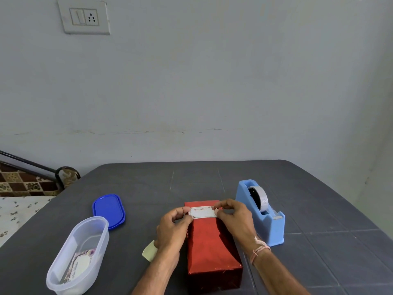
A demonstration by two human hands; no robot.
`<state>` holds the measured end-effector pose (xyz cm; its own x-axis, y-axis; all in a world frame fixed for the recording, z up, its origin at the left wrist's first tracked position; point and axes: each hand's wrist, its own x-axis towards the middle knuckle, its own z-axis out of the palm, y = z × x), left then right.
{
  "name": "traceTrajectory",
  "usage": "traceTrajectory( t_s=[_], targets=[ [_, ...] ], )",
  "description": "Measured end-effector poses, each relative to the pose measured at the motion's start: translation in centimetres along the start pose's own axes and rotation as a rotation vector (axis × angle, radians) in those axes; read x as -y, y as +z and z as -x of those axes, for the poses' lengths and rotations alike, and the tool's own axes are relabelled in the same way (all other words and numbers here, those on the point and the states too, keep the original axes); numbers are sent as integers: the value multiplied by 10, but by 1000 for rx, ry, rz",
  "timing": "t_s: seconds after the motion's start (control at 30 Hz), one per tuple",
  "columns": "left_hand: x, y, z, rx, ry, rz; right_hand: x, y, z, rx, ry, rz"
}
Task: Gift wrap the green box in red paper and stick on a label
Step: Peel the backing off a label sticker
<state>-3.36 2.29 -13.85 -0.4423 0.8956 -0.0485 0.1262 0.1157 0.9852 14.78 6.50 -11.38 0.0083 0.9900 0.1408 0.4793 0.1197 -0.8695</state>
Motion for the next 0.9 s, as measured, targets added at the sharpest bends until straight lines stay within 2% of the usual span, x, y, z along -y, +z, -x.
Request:
traceTrajectory(
  t_s=[0.1,0.17,0.23,0.3,0.37,0.47,0.57,0.67,0.77,0.9],
  targets=[
    [-13,-5,10,15,-14,44,5,-4,2,-8,37,55],
    [-19,-13,14,14,21,38,16,-2,8,-82,-75,211],
    [-25,-31,20,-14,93,4,37,4,21,-115,-272,248],
    [-29,-62,26,-86,213,-74,63,20,34,2,-436,228],
    [-29,-103,30,-200,313,-186,85,48,44,229,-492,289],
    [-27,-164,33,-385,332,-332,106,96,52,489,-438,506],
    [-11,-202,34,-470,308,-431,102,128,54,594,-317,646],
    [-1,-214,30,-479,289,-482,93,144,51,588,-238,680],
    [-9,-218,11,-494,237,-525,99,160,45,527,-177,547],
    [-10,-233,-16,-437,1,-706,119,199,20,437,-66,360]
  ],
)
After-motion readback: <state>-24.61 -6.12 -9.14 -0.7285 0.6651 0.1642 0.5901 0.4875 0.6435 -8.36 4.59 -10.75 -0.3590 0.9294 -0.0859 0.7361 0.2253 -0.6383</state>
